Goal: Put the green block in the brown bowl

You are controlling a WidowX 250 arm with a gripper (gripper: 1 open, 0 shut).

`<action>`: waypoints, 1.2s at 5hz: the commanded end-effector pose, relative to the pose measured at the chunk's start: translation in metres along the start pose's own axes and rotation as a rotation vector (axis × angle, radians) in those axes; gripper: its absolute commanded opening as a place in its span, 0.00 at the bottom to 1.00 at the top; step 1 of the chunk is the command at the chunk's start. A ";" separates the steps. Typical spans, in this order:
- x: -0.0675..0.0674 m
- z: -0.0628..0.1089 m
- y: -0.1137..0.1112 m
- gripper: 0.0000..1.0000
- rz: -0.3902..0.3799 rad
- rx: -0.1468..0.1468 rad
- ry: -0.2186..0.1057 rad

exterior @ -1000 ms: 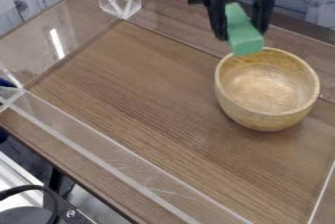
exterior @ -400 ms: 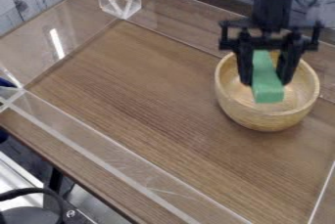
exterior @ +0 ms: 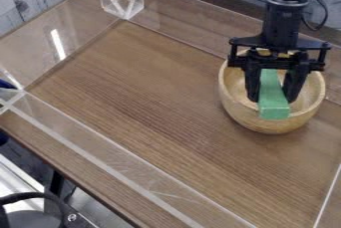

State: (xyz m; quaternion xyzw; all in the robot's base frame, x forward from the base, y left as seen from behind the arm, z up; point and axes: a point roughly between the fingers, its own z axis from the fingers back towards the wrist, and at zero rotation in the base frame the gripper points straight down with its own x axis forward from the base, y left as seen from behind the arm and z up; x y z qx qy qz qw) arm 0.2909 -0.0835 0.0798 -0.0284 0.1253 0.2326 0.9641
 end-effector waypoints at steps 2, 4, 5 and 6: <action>-0.002 0.043 -0.005 0.00 -0.035 -0.085 -0.077; 0.004 0.046 -0.007 0.00 -0.056 -0.099 -0.077; 0.007 0.041 -0.008 0.00 -0.060 -0.090 -0.073; 0.010 0.035 -0.009 0.00 -0.064 -0.081 -0.069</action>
